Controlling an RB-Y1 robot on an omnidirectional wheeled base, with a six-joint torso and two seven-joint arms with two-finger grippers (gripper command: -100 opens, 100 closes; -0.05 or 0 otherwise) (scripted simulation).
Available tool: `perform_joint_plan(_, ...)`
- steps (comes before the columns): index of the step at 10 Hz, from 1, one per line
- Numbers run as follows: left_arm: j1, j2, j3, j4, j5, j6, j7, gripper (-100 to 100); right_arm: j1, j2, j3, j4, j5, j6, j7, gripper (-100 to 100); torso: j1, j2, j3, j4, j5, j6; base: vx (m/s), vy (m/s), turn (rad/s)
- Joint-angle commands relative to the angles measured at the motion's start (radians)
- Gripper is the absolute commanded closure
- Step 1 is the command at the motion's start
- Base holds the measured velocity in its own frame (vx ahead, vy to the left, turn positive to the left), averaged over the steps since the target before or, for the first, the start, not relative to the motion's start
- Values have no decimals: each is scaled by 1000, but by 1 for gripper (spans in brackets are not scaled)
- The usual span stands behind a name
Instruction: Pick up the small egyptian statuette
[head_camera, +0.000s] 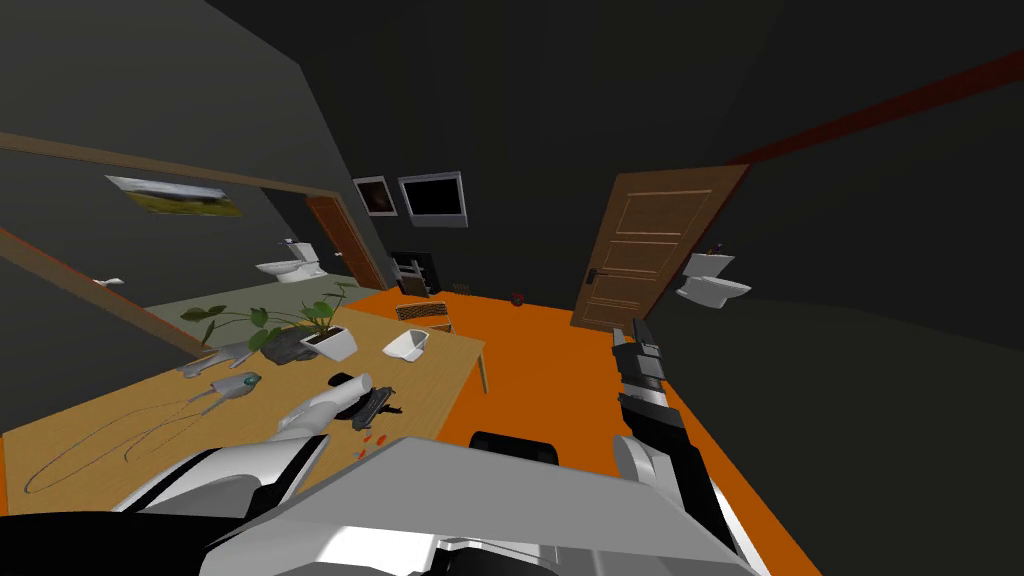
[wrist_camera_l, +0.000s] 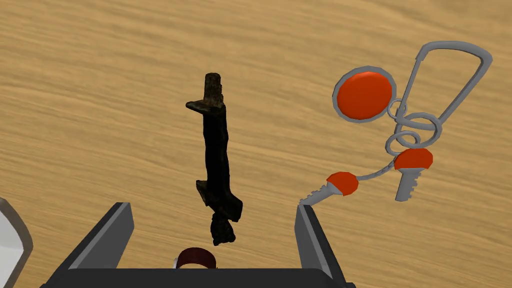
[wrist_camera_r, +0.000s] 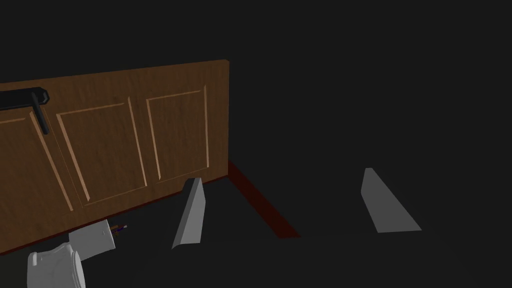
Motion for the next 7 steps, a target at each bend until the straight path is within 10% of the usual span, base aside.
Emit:
perform_joint_plan(1,-10,15,1,50,26,34,-18,-100,0,0,0,0,0,0,0,0,0,0,0,0,0,0,14,40,-193)
perform_joint_plan(5,-24,27,1,105,45,54,-33,-100,0,0,0,0,0,0,0,0,-1,0,0,0,0,0,8,26,-98)
perform_joint_plan(6,-25,28,1,108,46,57,-34,0,0,0,0,0,0,0,0,0,-2,1,0,0,0,-1,0,0,0)
perform_joint_plan(7,-26,-3,-6,113,29,26,-15,-100,0,0,0,0,0,0,0,0,-3,1,0,0,0,0,-3,50,-15)
